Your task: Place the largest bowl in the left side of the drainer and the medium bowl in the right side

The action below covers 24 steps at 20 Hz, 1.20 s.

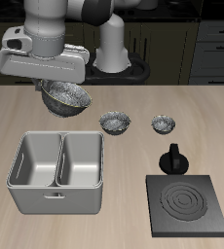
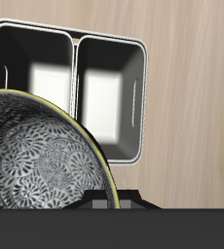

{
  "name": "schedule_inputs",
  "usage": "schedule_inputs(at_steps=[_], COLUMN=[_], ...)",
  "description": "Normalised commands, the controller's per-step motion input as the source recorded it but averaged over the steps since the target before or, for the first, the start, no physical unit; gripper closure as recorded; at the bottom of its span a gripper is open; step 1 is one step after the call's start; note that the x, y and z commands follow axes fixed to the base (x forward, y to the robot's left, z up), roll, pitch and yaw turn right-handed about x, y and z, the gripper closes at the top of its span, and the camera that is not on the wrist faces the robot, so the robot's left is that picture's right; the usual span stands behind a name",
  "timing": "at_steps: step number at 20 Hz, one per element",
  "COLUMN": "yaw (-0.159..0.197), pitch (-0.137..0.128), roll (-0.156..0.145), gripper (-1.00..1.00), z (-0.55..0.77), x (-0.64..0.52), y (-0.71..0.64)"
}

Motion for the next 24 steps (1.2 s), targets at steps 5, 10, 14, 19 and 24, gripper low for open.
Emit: schedule_inputs(at_steps=[5,10,14,19,24], yaw=[-0.019,0.004,0.000,0.005,0.015], pitch=[0.024,0.014,0.005,0.005,0.011], roll=[0.002,-0.004,-0.001,-0.042,-0.045], gripper=[1.00,1.00,1.00,1.00,1.00], z=[-0.08,-0.07,-0.07,-0.08,-0.12], x=[0.35,0.18,0.08,0.02,0.03], y=[0.10,0.12,0.15,-0.07,-0.15])
